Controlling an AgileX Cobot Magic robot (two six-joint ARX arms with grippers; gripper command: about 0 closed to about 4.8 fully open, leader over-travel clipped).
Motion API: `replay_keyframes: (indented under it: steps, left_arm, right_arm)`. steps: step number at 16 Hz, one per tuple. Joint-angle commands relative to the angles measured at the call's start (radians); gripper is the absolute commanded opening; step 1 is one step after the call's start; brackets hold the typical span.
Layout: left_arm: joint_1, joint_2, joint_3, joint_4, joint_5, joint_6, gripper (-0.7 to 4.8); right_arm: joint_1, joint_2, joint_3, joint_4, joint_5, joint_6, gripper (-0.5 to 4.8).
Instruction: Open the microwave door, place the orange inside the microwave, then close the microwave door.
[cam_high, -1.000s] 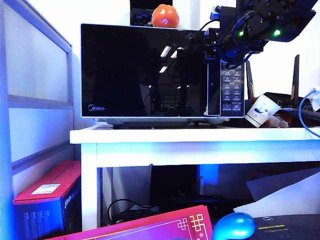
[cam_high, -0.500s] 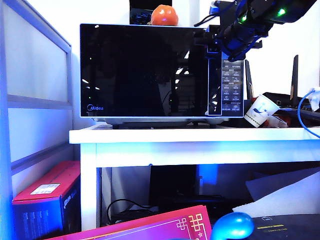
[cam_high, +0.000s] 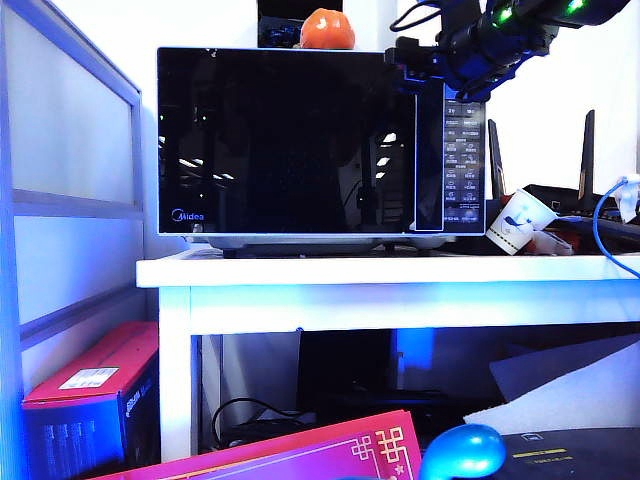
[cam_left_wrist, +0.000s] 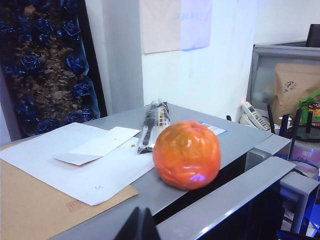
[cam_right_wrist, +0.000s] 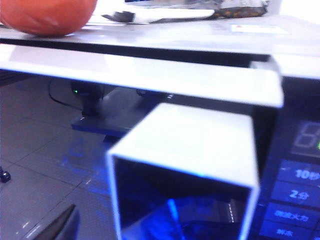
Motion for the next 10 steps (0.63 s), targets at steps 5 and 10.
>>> replay_keyframes:
  steps: [5,10]
  left_arm:
    - [0.000,-0.005,0.002,0.008,0.001,-0.003,-0.05]
    - [0.000,-0.005,0.002,0.008,0.000,-0.003,-0.05]
  right_arm:
    - [0.010,-0.061,0.010,-0.007,-0.206,-0.003,3.18]
    - [0.010,-0.114,0.011,-0.058,-0.254,-0.003,3.16]
